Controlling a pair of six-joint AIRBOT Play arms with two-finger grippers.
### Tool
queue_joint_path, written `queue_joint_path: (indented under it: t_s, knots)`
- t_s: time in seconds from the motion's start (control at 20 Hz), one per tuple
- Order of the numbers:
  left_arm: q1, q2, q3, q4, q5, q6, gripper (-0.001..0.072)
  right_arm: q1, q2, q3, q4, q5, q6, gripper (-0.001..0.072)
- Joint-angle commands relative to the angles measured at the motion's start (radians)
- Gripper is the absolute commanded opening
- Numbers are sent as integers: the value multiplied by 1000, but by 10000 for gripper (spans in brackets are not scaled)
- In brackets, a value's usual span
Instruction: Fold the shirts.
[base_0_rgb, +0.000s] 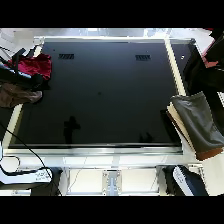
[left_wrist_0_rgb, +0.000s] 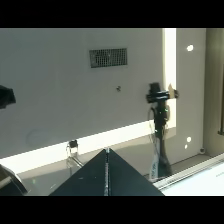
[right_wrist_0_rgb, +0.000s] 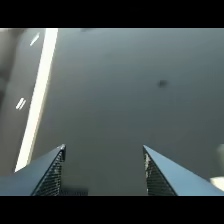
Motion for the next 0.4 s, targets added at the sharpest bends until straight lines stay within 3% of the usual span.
queue_joint_path:
  t_s: [0.0,0.35]
  knots:
    - [0,0,1,0,0,0,10,222,-89,5,-51,-21,-32,539]
    - [0,0,1,0,0,0,11,396,-178,5,-55,-11,-5,539]
